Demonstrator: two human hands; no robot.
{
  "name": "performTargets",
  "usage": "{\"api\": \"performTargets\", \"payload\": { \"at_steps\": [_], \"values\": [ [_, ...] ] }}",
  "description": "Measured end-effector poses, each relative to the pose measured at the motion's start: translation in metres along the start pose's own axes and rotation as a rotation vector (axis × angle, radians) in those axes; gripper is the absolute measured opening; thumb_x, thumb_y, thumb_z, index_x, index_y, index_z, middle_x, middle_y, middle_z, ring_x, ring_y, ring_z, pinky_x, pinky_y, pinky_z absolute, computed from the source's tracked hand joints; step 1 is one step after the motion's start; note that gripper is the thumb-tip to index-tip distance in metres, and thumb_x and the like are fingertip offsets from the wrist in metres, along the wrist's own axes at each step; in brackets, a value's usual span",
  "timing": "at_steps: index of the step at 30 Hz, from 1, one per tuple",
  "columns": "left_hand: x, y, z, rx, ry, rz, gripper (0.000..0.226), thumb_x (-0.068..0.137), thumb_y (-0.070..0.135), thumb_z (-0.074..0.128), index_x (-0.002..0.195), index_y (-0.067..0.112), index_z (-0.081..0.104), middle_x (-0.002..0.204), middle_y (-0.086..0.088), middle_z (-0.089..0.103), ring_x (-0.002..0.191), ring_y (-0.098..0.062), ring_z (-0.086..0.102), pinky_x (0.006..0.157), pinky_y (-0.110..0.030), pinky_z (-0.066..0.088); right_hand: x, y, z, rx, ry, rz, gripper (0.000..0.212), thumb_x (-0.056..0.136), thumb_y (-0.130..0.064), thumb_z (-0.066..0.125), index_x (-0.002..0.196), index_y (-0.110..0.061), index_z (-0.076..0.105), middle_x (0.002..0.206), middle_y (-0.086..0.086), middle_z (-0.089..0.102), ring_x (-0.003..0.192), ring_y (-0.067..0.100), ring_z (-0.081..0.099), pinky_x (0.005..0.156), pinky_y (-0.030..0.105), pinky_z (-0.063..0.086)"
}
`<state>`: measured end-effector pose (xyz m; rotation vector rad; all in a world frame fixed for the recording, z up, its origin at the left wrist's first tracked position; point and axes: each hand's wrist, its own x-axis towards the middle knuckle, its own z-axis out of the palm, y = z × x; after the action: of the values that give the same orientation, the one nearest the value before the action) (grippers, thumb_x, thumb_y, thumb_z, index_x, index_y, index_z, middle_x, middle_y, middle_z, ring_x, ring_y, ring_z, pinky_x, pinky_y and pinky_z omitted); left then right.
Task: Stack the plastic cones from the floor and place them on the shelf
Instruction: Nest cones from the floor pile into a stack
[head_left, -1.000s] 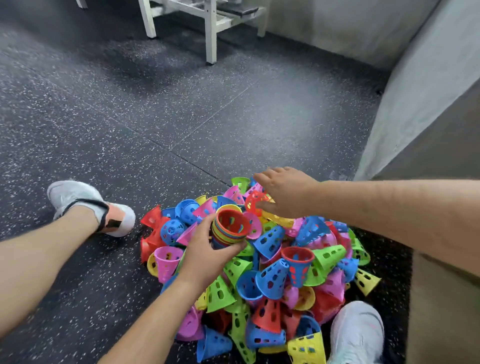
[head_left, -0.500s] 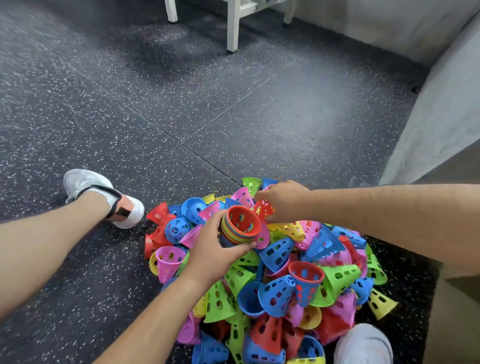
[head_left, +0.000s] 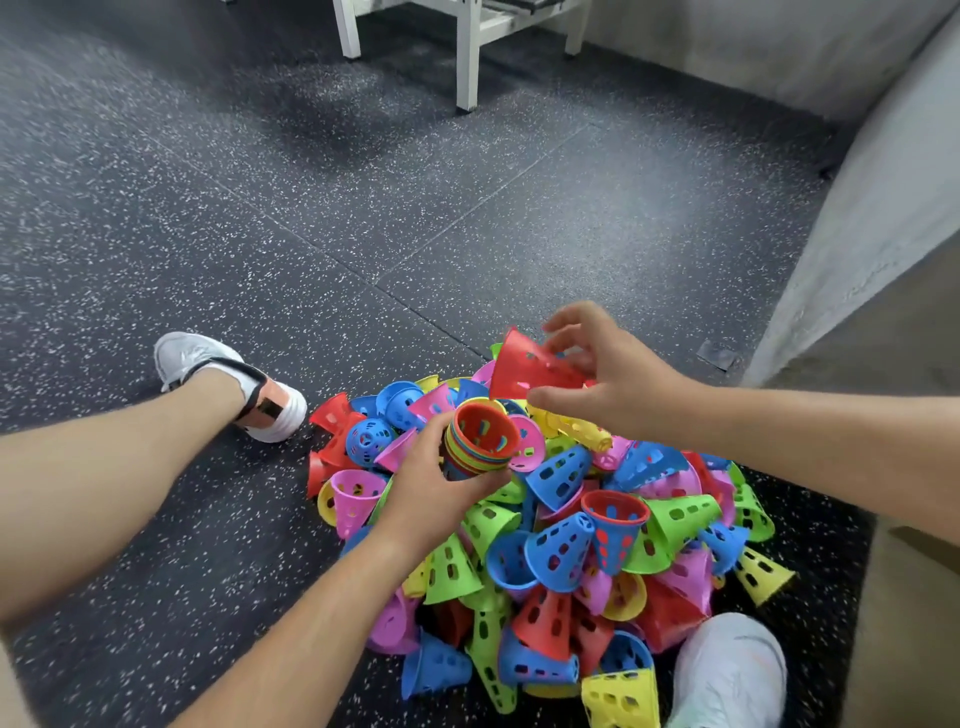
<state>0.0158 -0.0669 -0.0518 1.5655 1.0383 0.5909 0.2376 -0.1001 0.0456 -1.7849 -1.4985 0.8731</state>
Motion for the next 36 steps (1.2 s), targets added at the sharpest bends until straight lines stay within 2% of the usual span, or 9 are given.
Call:
{"api": "performTargets", "payload": {
  "at_steps": [3, 6, 14, 18, 22, 24, 26, 31, 36],
  "values": [
    [-0.009, 0.008, 0.005, -0.026, -0.017, 0.015, 0.06, 0.072, 0.017, 0.095, 0.122, 0.025, 0.064, 0.113, 0.006, 0.073, 0.098, 0.003, 0.067, 0.08, -0.006, 0.045, -0.03, -0.001, 0.006, 0.144, -0.107, -0.069, 0.079, 0.085, -0.012, 0.079, 0.144, -0.041, 0.035, 0.112, -0.002, 0.059, 0.092, 0.018, 0.072, 0.09, 0.036, 0.057],
    [-0.02, 0.021, 0.007, -0.039, -0.052, 0.044, 0.063, 0.071, 0.015, 0.095, 0.124, 0.028, 0.063, 0.109, 0.013, 0.074, 0.097, 0.0, 0.07, 0.081, -0.013, 0.051, -0.045, 0.001, 0.008, 0.068, -0.162, -0.111, 0.081, 0.089, -0.014, 0.074, 0.148, -0.05, 0.033, 0.123, 0.007, 0.058, 0.101, 0.02, 0.07, 0.093, 0.034, 0.056],
    [-0.041, 0.056, -0.012, 0.079, -0.128, 0.134, 0.063, 0.07, 0.024, 0.096, 0.121, 0.036, 0.062, 0.109, 0.017, 0.073, 0.099, 0.004, 0.067, 0.085, -0.009, 0.046, -0.045, -0.043, -0.008, -0.057, 0.059, -0.246, 0.055, 0.076, -0.025, 0.085, 0.115, -0.024, 0.047, 0.095, -0.007, 0.06, 0.081, 0.009, 0.056, 0.079, 0.026, 0.049],
    [-0.042, 0.075, -0.031, 0.109, -0.154, 0.162, 0.061, 0.07, 0.031, 0.095, 0.119, 0.041, 0.06, 0.109, 0.018, 0.074, 0.1, -0.004, 0.071, 0.093, -0.025, 0.054, -0.045, -0.064, -0.001, -0.047, 0.082, -0.251, 0.05, 0.07, -0.037, 0.085, 0.103, -0.028, 0.049, 0.094, -0.013, 0.062, 0.08, 0.005, 0.056, 0.076, 0.023, 0.047],
    [-0.039, 0.074, -0.047, 0.05, -0.148, 0.129, 0.057, 0.07, 0.028, 0.097, 0.116, 0.031, 0.062, 0.102, 0.008, 0.076, 0.091, -0.01, 0.072, 0.082, -0.035, 0.059, -0.05, -0.063, 0.011, -0.069, -0.068, -0.208, 0.064, 0.064, -0.058, 0.083, 0.111, -0.038, 0.045, 0.116, -0.015, 0.06, 0.105, 0.0, 0.058, 0.093, 0.027, 0.046],
    [-0.037, 0.066, -0.049, 0.084, -0.118, 0.136, 0.059, 0.071, 0.027, 0.096, 0.118, 0.034, 0.061, 0.107, 0.013, 0.075, 0.099, -0.008, 0.072, 0.091, -0.036, 0.059, -0.05, -0.055, 0.012, -0.071, -0.125, -0.171, 0.071, 0.066, -0.07, 0.075, 0.122, -0.044, 0.041, 0.132, -0.017, 0.053, 0.12, 0.002, 0.054, 0.102, 0.032, 0.045],
    [-0.033, 0.053, -0.045, 0.12, -0.106, 0.13, 0.062, 0.071, 0.026, 0.096, 0.119, 0.038, 0.06, 0.109, 0.019, 0.073, 0.103, -0.004, 0.071, 0.097, -0.032, 0.055, -0.045, -0.041, 0.01, -0.085, -0.129, -0.136, 0.067, 0.078, -0.065, 0.068, 0.133, -0.038, 0.04, 0.134, -0.021, 0.05, 0.122, -0.002, 0.052, 0.104, 0.031, 0.044],
    [-0.016, 0.029, -0.016, 0.122, -0.158, 0.069, 0.062, 0.071, 0.022, 0.096, 0.12, 0.031, 0.059, 0.109, 0.014, 0.07, 0.093, 0.009, 0.065, 0.085, -0.011, 0.045, -0.008, 0.025, -0.005, -0.62, -0.16, 0.079, 0.056, 0.09, -0.042, 0.064, 0.139, -0.023, 0.045, 0.133, 0.0, 0.055, 0.122, 0.02, 0.053, 0.101, 0.032, 0.042],
    [0.001, 0.017, 0.005, 0.115, -0.19, 0.032, 0.068, 0.071, 0.02, 0.096, 0.126, 0.024, 0.058, 0.114, 0.013, 0.067, 0.094, 0.016, 0.061, 0.082, -0.003, 0.042, 0.016, 0.069, -0.013, -0.917, -0.285, 0.114, 0.072, 0.086, -0.049, 0.065, 0.147, -0.024, 0.038, 0.135, 0.007, 0.051, 0.123, 0.031, 0.052, 0.1, 0.041, 0.045]
  ]
}}
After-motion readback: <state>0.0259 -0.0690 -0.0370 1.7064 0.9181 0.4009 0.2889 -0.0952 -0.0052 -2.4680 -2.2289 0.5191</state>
